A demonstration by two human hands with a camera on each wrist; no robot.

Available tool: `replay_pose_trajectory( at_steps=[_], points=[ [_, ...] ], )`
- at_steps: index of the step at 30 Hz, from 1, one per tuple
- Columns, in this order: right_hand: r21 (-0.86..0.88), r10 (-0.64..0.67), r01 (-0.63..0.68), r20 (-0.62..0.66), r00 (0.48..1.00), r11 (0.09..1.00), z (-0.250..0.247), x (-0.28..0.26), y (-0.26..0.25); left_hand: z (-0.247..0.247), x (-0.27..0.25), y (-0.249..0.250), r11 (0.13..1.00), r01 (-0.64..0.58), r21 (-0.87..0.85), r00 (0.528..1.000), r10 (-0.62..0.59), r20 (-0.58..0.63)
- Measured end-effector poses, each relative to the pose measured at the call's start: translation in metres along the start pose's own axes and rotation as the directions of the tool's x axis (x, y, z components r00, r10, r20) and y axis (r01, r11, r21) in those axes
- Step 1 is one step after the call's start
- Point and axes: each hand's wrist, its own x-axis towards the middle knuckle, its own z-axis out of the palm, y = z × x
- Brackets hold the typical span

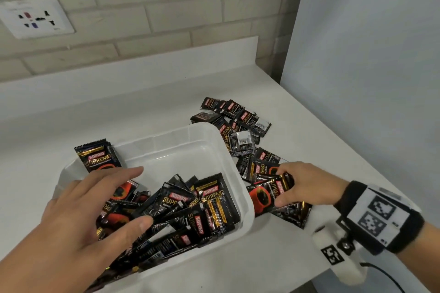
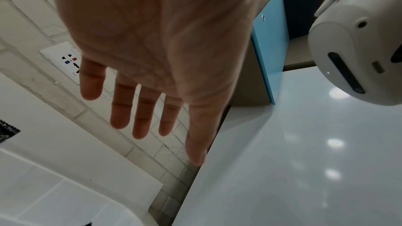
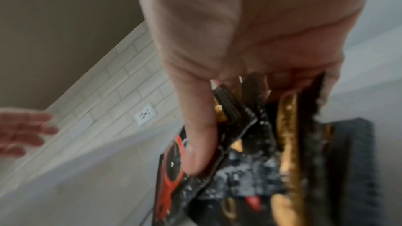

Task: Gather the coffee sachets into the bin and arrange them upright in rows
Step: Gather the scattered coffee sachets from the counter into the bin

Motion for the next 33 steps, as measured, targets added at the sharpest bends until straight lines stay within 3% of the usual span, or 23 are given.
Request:
replay_pose_trajectory(
  at_steps=[9, 11, 14, 16, 18, 22, 26, 33],
  points=[
    [0.275, 0.030, -0.010, -0.069, 0.997, 0.961, -0.031, 0.002, 0.015, 0.006, -0.001, 0.000, 0.998, 0.011, -0.056, 1.000, -0.010, 0.021],
    [0.266, 0.032, -0.020, -0.041, 0.999, 0.964, -0.033, 0.008, 0.014, 0.008, 0.001, 0.005, 0.997, -0.007, -0.074, 1.000, 0.009, 0.026],
    [0.038, 0.060, -0.059, -0.034, 0.998, 0.998, -0.030, 0.018, 0.010, 0.013, 0.002, 0.012, 0.994, -0.036, -0.107, 0.998, 0.041, 0.045],
    [-0.261, 0.104, -0.114, -0.051, 0.993, 0.958, -0.026, 0.026, 0.010, 0.014, 0.002, 0.014, 0.992, -0.029, -0.124, 0.997, 0.038, 0.066],
    [-0.365, 0.117, -0.132, -0.063, 0.991, 0.921, -0.022, 0.030, 0.010, 0.013, 0.003, 0.015, 0.992, -0.013, -0.125, 0.996, 0.024, 0.087],
    [-0.257, 0.052, -0.072, -0.083, 0.995, 0.964, -0.023, 0.030, 0.008, 0.014, 0.004, 0.015, 0.993, 0.011, -0.119, 0.995, 0.001, 0.103],
    [-0.005, 0.022, -0.022, -0.136, 0.990, 1.000, -0.026, 0.029, 0.014, 0.016, 0.007, 0.020, 0.979, 0.091, -0.184, 0.985, -0.062, 0.158],
    [0.318, -0.013, 0.103, -0.273, 0.962, 0.942, -0.044, 0.018, 0.013, 0.026, 0.022, 0.033, 0.960, 0.122, -0.250, 0.984, -0.084, 0.159]
  ],
)
